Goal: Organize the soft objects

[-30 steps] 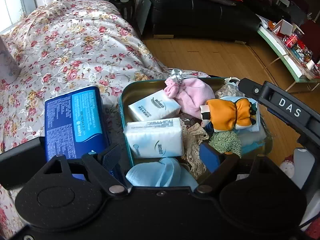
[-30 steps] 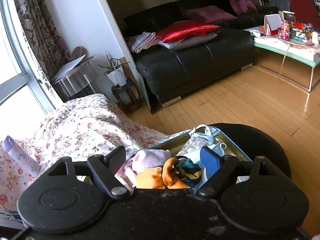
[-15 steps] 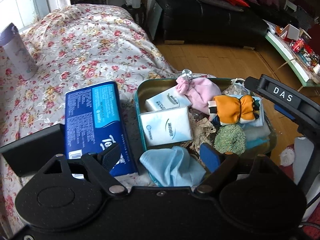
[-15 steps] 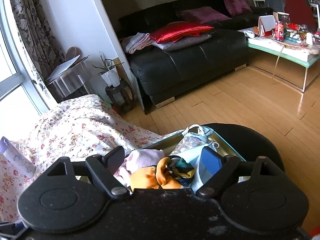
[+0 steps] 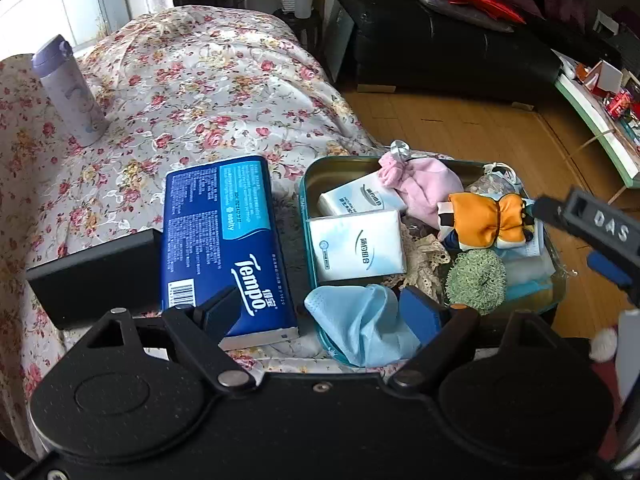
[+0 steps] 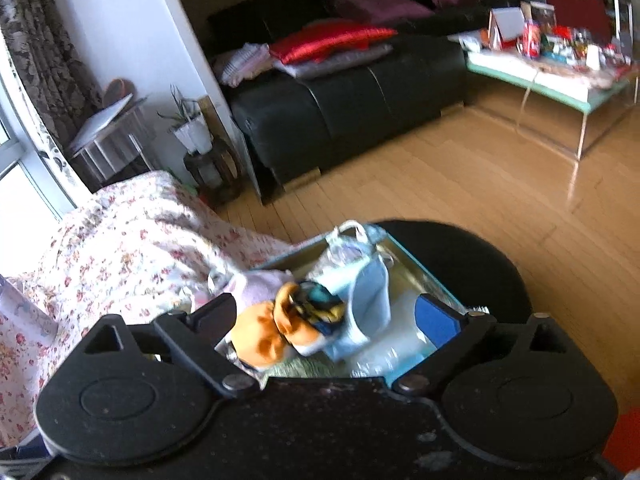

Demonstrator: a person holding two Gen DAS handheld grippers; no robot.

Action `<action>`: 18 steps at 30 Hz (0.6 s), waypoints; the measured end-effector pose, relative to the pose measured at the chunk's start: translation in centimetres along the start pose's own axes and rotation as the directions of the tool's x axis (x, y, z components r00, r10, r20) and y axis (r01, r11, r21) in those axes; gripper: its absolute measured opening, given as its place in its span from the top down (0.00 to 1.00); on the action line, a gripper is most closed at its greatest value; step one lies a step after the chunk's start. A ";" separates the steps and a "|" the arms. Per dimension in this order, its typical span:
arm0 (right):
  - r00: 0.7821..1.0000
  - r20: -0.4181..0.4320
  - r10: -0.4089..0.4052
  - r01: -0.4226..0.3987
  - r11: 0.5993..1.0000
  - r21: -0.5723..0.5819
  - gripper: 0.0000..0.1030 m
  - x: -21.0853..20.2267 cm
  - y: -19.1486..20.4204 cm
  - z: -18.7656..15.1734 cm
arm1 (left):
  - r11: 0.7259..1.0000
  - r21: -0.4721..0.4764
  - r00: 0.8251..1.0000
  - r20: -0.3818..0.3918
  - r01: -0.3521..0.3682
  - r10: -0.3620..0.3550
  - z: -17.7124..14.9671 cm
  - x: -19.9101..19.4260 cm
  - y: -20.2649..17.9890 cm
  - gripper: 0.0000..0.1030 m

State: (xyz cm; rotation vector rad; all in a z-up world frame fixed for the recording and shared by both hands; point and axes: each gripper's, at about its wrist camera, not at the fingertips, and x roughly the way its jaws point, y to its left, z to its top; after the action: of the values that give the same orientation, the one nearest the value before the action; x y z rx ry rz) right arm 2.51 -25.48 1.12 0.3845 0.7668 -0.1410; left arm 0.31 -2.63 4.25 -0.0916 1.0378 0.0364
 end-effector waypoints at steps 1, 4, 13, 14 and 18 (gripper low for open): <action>1.000 -0.010 -0.004 0.004 1.000 -0.004 0.06 -0.1 -0.1 -0.2 | 1.000 -0.003 1.000 -0.001 -0.001 0.001 0.0 0.0 0.0 0.20; 1.000 -0.027 -0.015 0.014 0.999 -0.030 0.06 -0.7 -0.2 -0.8 | 1.000 -0.004 1.000 -0.003 -0.005 0.005 -0.2 -0.1 0.0 0.20; 0.999 -0.031 -0.042 0.038 0.992 -0.122 0.06 -2.4 -0.2 -2.5 | 1.000 -0.008 1.000 0.009 -0.004 0.004 -1.0 -0.9 0.0 0.20; 0.999 -0.027 -0.046 0.042 0.990 -0.132 0.06 -2.6 -0.1 -2.7 | 1.000 -0.008 1.000 0.012 -0.004 0.004 -1.0 -1.0 0.0 0.20; 0.999 -0.002 -0.054 0.053 0.984 -0.169 0.06 -3.0 0.5 -3.0 | 1.000 -0.008 1.000 0.016 -0.008 0.008 -1.3 -1.1 0.1 0.19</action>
State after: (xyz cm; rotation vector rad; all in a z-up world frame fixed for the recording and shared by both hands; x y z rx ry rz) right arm -1.45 -23.93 1.37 0.2031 0.7896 -0.1243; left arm -1.36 -2.63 4.60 -0.0942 1.0222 0.0487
